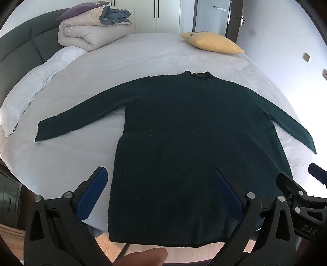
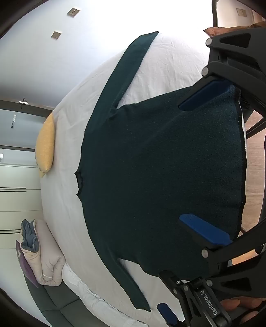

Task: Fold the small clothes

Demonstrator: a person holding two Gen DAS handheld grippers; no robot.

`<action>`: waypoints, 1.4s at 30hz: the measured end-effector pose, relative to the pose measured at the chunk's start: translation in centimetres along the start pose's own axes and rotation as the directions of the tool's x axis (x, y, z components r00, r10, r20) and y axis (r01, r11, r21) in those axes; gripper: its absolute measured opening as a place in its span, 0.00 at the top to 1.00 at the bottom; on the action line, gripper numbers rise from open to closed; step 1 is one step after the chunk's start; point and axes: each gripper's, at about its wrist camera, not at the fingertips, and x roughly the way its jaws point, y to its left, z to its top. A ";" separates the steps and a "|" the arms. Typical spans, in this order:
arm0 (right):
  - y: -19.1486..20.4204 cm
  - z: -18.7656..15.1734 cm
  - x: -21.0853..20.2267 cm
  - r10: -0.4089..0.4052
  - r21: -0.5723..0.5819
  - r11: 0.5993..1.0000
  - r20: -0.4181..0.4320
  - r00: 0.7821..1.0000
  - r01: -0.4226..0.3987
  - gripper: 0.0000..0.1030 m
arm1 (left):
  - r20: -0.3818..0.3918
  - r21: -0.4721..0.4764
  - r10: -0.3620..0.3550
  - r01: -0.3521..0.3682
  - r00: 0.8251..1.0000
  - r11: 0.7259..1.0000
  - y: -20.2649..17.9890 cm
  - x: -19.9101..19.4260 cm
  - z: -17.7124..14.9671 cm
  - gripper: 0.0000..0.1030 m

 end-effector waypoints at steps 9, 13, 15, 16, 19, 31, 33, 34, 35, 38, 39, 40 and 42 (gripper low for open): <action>-0.4 0.0 0.1 -0.004 0.007 1.000 0.006 1.000 0.004 0.00 | 0.008 0.007 0.005 -0.005 1.000 1.000 -0.5 0.0 -0.1 0.00; 0.1 -0.2 0.1 -0.004 -0.004 1.000 0.001 1.000 0.004 0.00 | 0.010 0.007 0.005 -0.005 1.000 1.000 -0.9 -0.1 -0.1 0.00; 0.1 -0.2 0.2 -0.005 -0.002 1.000 0.001 1.000 0.005 0.00 | 0.012 0.006 0.004 -0.004 1.000 1.000 -0.8 -0.1 -0.2 0.00; 0.2 -0.2 0.2 -0.005 -0.003 1.000 0.001 1.000 0.005 0.00 | 0.012 0.006 0.003 -0.003 1.000 1.000 -0.8 -0.1 -0.2 0.00; 0.2 -0.2 0.2 -0.004 -0.003 1.000 0.000 1.000 0.004 0.00 | 0.011 0.005 -0.001 0.001 1.000 1.000 -0.6 -0.1 -0.2 0.00; 0.3 -0.3 0.4 -0.003 -0.003 1.000 -0.001 1.000 0.003 0.00 | 0.009 0.002 -0.006 0.006 1.000 1.000 -0.4 -0.1 -0.3 0.00; 0.3 -0.3 0.4 -0.003 -0.003 1.000 -0.001 1.000 0.003 0.00 | 0.009 0.002 -0.007 0.007 1.000 1.000 -0.4 -0.1 -0.3 0.00; 0.3 -0.4 0.4 -0.003 -0.003 1.000 -0.002 1.000 0.003 0.00 | 0.009 0.002 -0.007 0.007 1.000 1.000 -0.3 -0.1 -0.3 0.00; 0.3 -0.4 0.4 -0.002 -0.002 1.000 -0.001 1.000 0.002 0.00 | 0.009 0.001 -0.006 0.006 1.000 1.000 -0.4 -0.1 -0.3 0.00; 0.3 -0.4 0.4 -0.003 -0.002 1.000 -0.002 1.000 0.003 0.00 | 0.009 0.002 -0.007 0.007 1.000 1.000 -0.3 -0.1 -0.3 0.00; 0.3 -0.4 0.4 -0.003 -0.002 1.000 -0.002 1.000 0.003 0.00 | 0.009 0.001 -0.007 0.007 1.000 1.000 -0.3 0.0 -0.3 0.00; 0.2 -0.3 0.4 -0.002 -0.002 1.000 -0.002 1.000 0.002 0.00 | 0.007 0.000 -0.007 0.007 1.000 1.000 -0.3 0.0 -0.3 0.00; 0.4 -0.5 0.5 -0.002 -0.003 1.000 -0.003 1.000 0.002 0.00 | 0.006 -0.001 -0.008 0.008 1.000 1.000 -0.3 0.0 -0.2 0.00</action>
